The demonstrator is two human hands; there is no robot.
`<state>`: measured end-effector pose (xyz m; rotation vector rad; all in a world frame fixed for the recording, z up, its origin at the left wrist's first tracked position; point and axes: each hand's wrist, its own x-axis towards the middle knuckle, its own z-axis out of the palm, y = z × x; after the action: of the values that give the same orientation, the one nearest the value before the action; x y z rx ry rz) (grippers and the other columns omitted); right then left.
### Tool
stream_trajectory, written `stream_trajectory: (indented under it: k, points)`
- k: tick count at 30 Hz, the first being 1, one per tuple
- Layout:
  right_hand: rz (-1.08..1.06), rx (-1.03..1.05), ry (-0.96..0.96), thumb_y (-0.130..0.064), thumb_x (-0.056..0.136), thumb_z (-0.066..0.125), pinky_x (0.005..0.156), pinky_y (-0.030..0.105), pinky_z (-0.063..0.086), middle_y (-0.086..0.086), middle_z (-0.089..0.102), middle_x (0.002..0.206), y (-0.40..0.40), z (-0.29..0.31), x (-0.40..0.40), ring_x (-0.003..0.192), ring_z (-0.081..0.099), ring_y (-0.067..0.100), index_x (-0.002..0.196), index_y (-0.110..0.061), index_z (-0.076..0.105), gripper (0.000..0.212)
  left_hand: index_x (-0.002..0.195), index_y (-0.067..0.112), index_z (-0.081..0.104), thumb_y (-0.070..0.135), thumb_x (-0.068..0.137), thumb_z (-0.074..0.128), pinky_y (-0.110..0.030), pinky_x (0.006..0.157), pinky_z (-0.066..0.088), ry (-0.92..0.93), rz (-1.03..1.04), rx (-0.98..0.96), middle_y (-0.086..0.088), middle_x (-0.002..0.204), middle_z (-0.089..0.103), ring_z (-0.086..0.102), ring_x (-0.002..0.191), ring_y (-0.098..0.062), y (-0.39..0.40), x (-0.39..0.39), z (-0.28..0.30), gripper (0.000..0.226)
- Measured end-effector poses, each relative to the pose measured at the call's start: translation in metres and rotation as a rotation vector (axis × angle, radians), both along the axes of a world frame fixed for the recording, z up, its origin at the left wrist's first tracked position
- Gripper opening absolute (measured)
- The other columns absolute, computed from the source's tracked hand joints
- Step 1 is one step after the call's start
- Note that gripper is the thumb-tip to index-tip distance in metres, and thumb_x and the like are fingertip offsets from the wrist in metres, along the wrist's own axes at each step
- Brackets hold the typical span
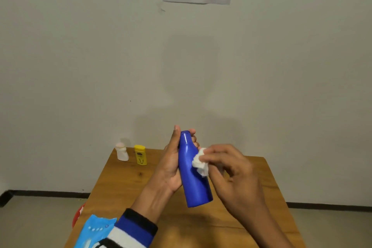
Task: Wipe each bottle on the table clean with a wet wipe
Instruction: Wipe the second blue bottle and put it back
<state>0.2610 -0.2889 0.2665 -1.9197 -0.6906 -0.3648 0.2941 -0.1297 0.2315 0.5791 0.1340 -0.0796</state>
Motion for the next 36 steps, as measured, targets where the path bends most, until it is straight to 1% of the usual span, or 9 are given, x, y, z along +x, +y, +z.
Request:
stream_trajectory:
  k: [3,6,8,10,12,19,27,32,36]
  points:
    - [0.009,-0.098,0.044,-0.008,0.082,0.072,0.075,0.012,0.052,-0.017,0.064,0.1,0.008,-0.011,-0.005,0.099,0.064,0.003,0.088,-0.024,0.076,0.018,0.094,0.012,0.066,0.054,0.09,0.06,-0.028,0.063,0.057,-0.002,0.038,-0.038,-0.003,0.076,0.058,0.061,0.066,-0.016,-0.003,0.002,0.008,0.043]
    - [0.073,-0.12,0.336,-0.003,0.079,0.076,0.074,0.017,0.054,-0.015,0.067,0.096,-0.005,-0.025,-0.021,0.097,0.065,0.003,0.078,-0.028,0.077,0.025,0.093,0.015,0.067,0.056,0.09,0.058,-0.025,0.063,0.056,-0.021,0.058,-0.024,0.0,0.078,0.059,0.063,0.069,-0.016,0.014,-0.001,0.01,0.042]
    - [0.121,0.031,0.564,0.002,0.074,0.079,0.067,0.018,0.053,-0.005,0.074,0.092,-0.018,-0.026,-0.019,0.086,0.069,0.007,0.071,-0.022,0.08,0.024,0.097,0.015,0.067,0.057,0.09,0.057,-0.026,0.064,0.057,-0.029,0.064,-0.022,0.001,0.079,0.059,0.064,0.071,-0.016,0.023,-0.006,0.008,0.043]
    - [0.139,0.251,0.743,-0.012,0.063,0.085,0.063,0.024,0.053,0.005,0.077,0.091,-0.023,-0.02,-0.011,0.082,0.07,0.015,0.078,-0.016,0.081,0.015,0.105,0.014,0.066,0.055,0.091,0.057,-0.03,0.066,0.058,-0.028,0.068,0.009,-0.001,0.081,0.061,0.065,0.072,-0.019,0.023,-0.008,0.006,0.045]
    - [0.204,0.317,0.842,-0.032,0.054,0.085,0.068,0.032,0.054,0.009,0.077,0.096,-0.021,-0.014,-0.007,0.083,0.07,0.02,0.09,-0.015,0.079,0.04,0.113,0.012,0.064,0.053,0.093,0.057,-0.032,0.066,0.058,-0.015,0.079,0.089,-0.005,0.085,0.064,0.066,0.073,-0.022,0.015,-0.009,0.006,0.046]
    - [0.22,0.476,0.908,-0.023,0.052,0.093,0.067,0.036,0.056,0.014,0.075,0.09,-0.002,-0.005,-0.011,0.081,0.072,0.024,0.085,-0.009,0.075,0.041,0.111,0.007,0.066,0.045,0.097,0.053,-0.033,0.064,0.059,0.031,0.226,0.356,-0.012,0.092,0.072,0.067,0.071,-0.025,-0.006,-0.016,0.017,0.043]
    - [0.055,0.551,0.736,-0.023,0.053,0.093,0.064,0.03,0.056,0.011,0.075,0.087,0.0,0.005,-0.005,0.075,0.069,0.018,0.085,-0.005,0.073,0.041,0.104,0.009,0.072,0.036,0.102,0.043,-0.038,0.082,0.059,-0.105,0.124,0.74,-0.007,0.107,0.076,0.072,0.097,-0.023,-0.023,-0.045,0.049,0.04]
    - [0.073,0.604,0.758,-0.046,0.044,0.094,0.071,0.042,0.057,0.011,0.074,0.087,0.0,0.014,0.001,0.078,0.071,0.022,0.084,-0.011,0.075,0.057,0.113,0.022,0.07,0.044,0.102,0.035,-0.031,0.088,0.059,-0.165,0.086,0.919,0.008,0.113,0.074,0.07,0.103,-0.011,-0.028,-0.046,0.058,0.043]
    - [0.052,0.664,0.761,-0.02,0.063,0.082,0.069,0.041,0.059,0.016,0.074,0.08,0.001,0.021,0.004,0.071,0.07,0.027,0.077,-0.012,0.077,0.017,0.122,0.047,0.05,0.071,0.09,0.031,-0.031,0.09,0.058,-0.151,0.052,1.08,0.014,0.111,0.067,0.068,0.097,-0.003,-0.038,-0.052,0.049,0.044]
